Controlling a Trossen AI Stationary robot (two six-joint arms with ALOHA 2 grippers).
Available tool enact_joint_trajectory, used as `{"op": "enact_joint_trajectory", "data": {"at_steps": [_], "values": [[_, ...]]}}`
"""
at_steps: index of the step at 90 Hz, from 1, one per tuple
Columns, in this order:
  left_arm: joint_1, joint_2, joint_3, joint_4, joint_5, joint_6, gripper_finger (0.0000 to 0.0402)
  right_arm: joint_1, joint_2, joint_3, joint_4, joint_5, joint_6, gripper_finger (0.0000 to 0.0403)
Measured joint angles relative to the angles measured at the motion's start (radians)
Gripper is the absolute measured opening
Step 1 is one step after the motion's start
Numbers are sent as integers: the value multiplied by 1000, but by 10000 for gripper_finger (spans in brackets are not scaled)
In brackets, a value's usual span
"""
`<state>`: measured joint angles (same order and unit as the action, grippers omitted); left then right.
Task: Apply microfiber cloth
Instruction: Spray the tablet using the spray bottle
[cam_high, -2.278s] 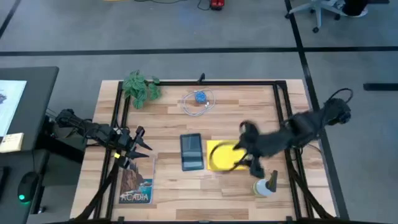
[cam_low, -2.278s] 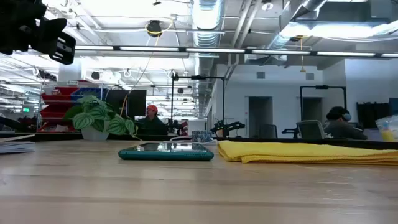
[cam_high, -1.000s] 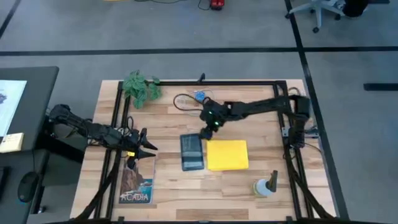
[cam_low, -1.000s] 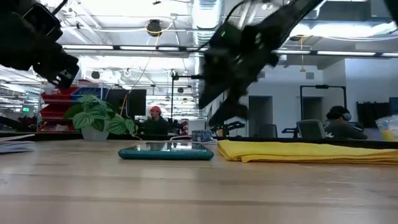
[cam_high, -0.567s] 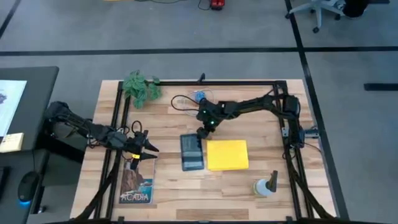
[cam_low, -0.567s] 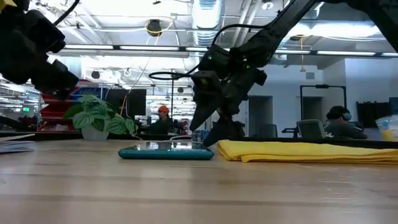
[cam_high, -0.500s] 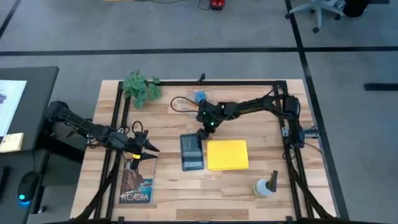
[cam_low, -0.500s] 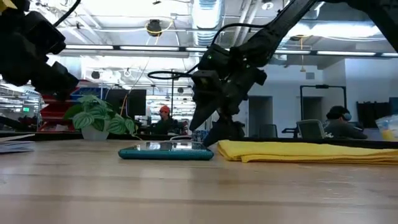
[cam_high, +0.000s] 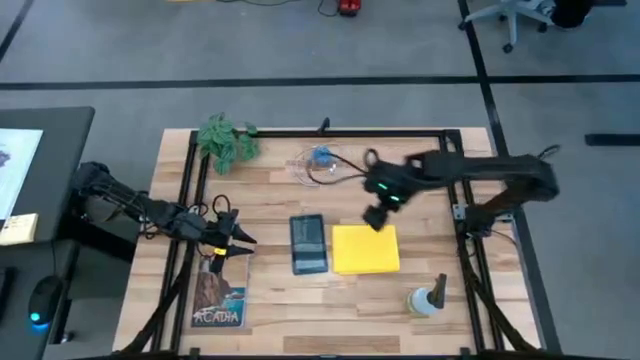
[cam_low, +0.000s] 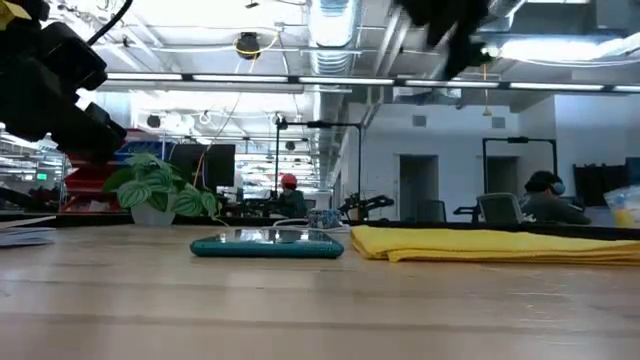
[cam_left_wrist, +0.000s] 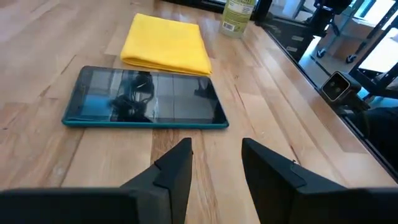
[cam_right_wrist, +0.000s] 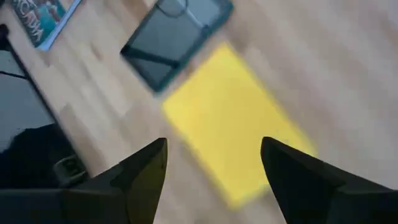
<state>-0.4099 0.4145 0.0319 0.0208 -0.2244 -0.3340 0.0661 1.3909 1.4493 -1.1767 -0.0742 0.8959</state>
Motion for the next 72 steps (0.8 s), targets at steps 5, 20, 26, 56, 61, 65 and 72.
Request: {"op": "enact_joint_trajectory", "data": {"at_steps": [5,20,26,56,61,65,72], "values": [[0,0,0,1,-6,0,119,83,-43,21,-72,47,159,249],[0,0,0,1,-17,18,119,328,-127,60,-289,106,624,249],[0,0,0,1,-17,23,119,423,-139,65,-347,105,791,249],[0,0,0,0,-20,37,119,787,-88,65,-260,77,1347,249],[0,0,0,-1,-20,38,119,819,-69,68,-226,86,1397,249],[0,0,0,-3,-20,39,119,838,-53,69,-208,87,1406,249],[0,0,0,-3,-20,48,119,848,-22,70,-173,89,1407,249]]}}
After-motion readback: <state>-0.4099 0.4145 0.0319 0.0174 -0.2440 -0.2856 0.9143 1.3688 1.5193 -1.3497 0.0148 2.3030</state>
